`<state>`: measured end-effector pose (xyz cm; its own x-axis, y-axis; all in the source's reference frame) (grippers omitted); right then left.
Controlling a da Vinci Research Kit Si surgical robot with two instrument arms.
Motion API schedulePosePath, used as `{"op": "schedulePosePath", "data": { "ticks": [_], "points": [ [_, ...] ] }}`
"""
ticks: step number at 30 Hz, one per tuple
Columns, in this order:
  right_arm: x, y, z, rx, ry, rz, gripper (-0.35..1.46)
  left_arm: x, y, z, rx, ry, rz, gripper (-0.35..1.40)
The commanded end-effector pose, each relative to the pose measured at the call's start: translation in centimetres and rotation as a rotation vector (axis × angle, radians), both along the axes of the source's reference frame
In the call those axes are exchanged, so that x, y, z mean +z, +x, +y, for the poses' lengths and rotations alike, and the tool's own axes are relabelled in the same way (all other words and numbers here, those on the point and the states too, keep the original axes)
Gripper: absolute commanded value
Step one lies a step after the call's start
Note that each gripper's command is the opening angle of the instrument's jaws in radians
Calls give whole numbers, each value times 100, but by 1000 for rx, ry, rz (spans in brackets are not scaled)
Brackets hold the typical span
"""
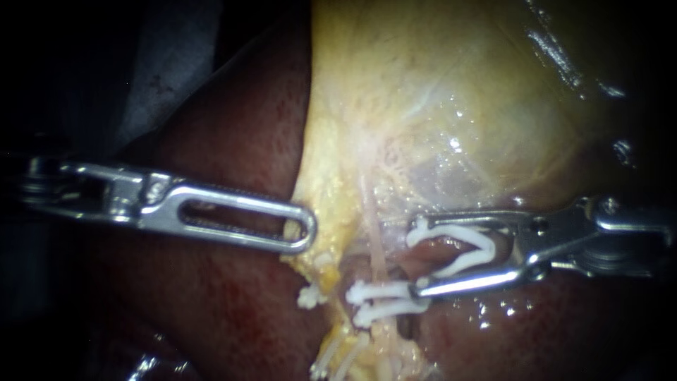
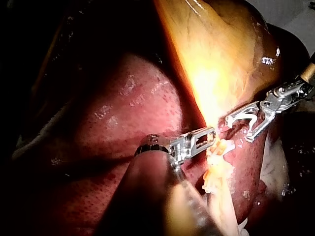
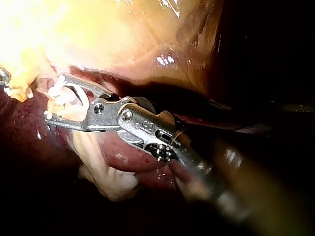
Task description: Clipping third clip right tube
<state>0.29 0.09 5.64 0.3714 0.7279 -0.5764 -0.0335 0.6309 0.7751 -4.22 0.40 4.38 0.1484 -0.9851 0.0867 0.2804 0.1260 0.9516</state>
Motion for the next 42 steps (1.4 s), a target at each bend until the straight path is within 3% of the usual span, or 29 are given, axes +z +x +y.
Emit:
{"op": "schedulePosePath", "data": {
  "ticks": [1,14,21,34,42],
  "points": [
    [2,2,-1,3,6,-2,53,-2,1,0,-3,1,0,-35],
    [28,16,-5,17,20,-12,53,-22,2,-5,-4,8,2,-35],
    [45,25,-7,8,17,-9,53,-24,2,-5,-4,9,1,-35],
    [51,52,-15,-19,33,0,51,-24,3,-5,-3,9,1,-35],
    [45,58,-16,-16,41,-2,46,-18,9,0,-8,6,4,-35]
  ]
}}
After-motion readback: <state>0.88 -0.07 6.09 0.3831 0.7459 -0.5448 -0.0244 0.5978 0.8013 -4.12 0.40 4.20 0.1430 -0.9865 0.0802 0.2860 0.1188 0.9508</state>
